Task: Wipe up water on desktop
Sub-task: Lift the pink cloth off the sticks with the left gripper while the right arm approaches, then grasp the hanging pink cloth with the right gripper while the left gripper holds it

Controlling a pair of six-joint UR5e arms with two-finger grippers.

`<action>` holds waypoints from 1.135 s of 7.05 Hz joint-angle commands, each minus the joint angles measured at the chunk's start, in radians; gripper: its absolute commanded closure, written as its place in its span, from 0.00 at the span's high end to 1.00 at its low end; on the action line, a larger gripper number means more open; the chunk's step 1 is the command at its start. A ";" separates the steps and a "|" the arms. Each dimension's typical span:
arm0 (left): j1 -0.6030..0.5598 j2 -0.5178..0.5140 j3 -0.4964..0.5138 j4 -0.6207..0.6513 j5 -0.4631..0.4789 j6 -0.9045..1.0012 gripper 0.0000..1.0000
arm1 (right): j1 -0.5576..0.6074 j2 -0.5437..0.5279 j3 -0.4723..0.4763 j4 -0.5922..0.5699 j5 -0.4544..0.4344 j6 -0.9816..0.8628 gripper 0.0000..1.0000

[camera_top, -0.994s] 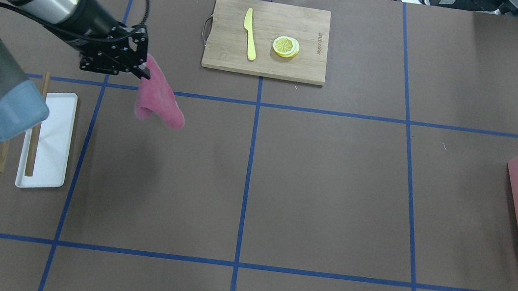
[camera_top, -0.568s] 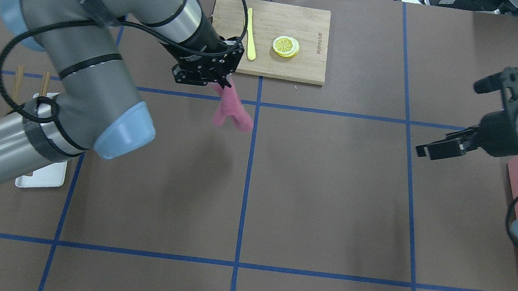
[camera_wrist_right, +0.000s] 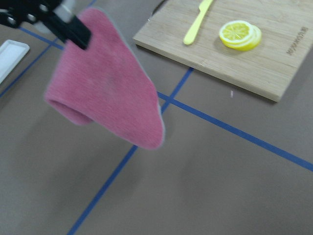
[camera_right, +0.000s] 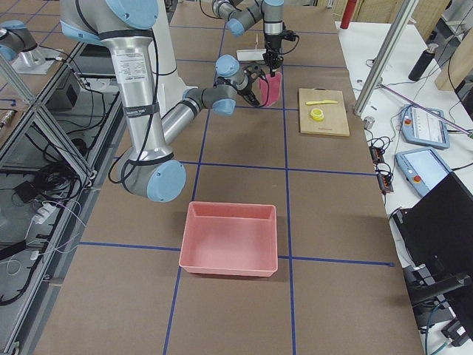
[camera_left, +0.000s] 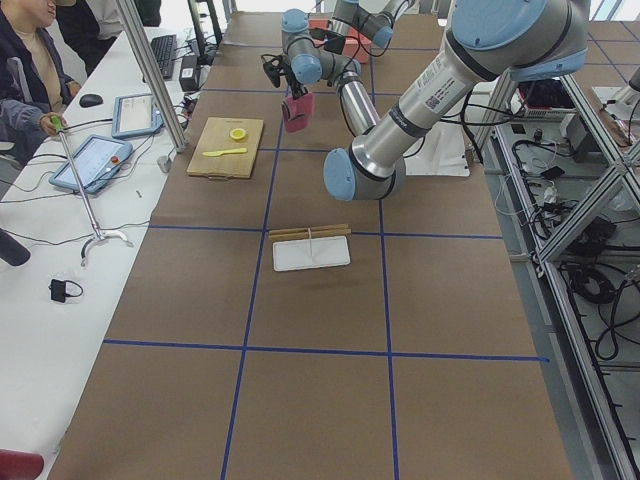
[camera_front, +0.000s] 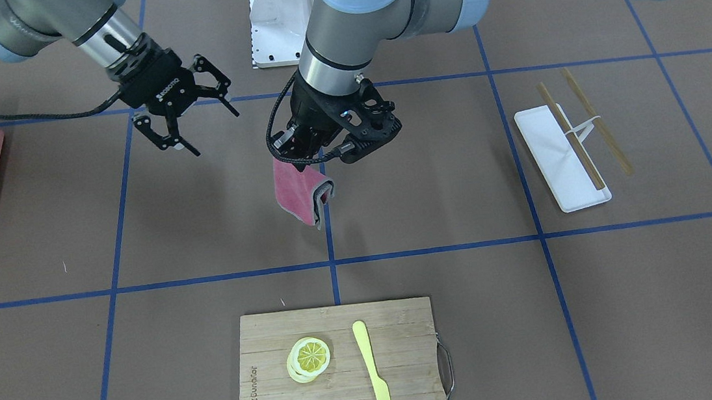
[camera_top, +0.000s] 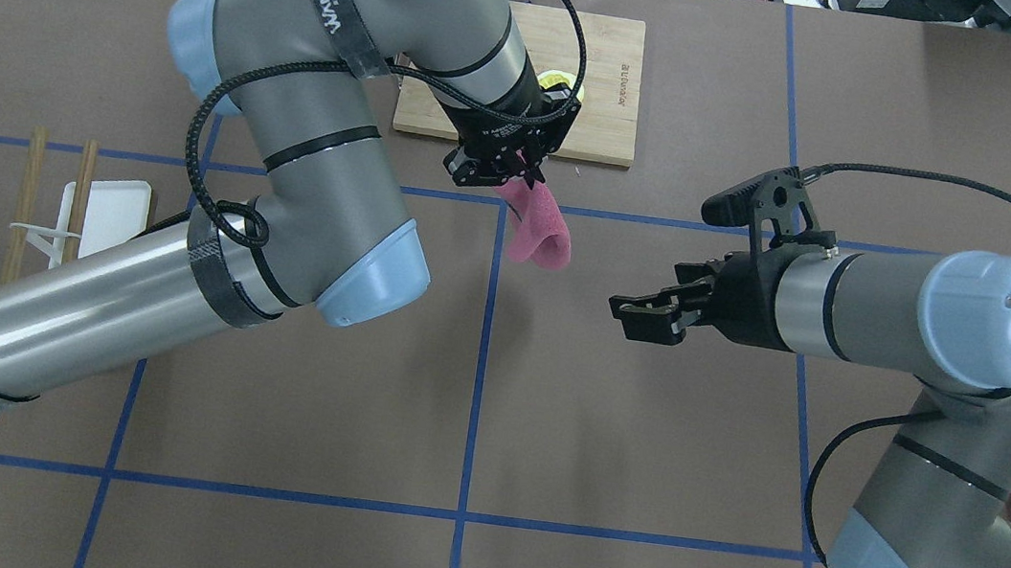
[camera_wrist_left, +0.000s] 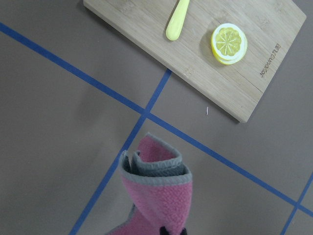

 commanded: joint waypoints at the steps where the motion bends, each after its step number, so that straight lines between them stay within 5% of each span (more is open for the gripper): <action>1: 0.029 -0.008 0.007 -0.026 0.023 -0.059 0.00 | -0.075 0.037 -0.004 -0.003 -0.115 -0.007 0.90; 6: 0.057 0.000 -0.039 -0.020 0.017 -0.099 0.00 | -0.106 0.113 -0.017 -0.088 -0.257 -0.028 0.81; 7: 0.057 0.000 -0.039 -0.020 0.016 -0.099 0.00 | -0.112 0.116 -0.017 -0.088 -0.265 -0.027 0.50; 8: 0.057 0.000 -0.039 -0.023 0.016 -0.098 0.00 | -0.114 0.113 -0.015 -0.086 -0.264 -0.018 0.00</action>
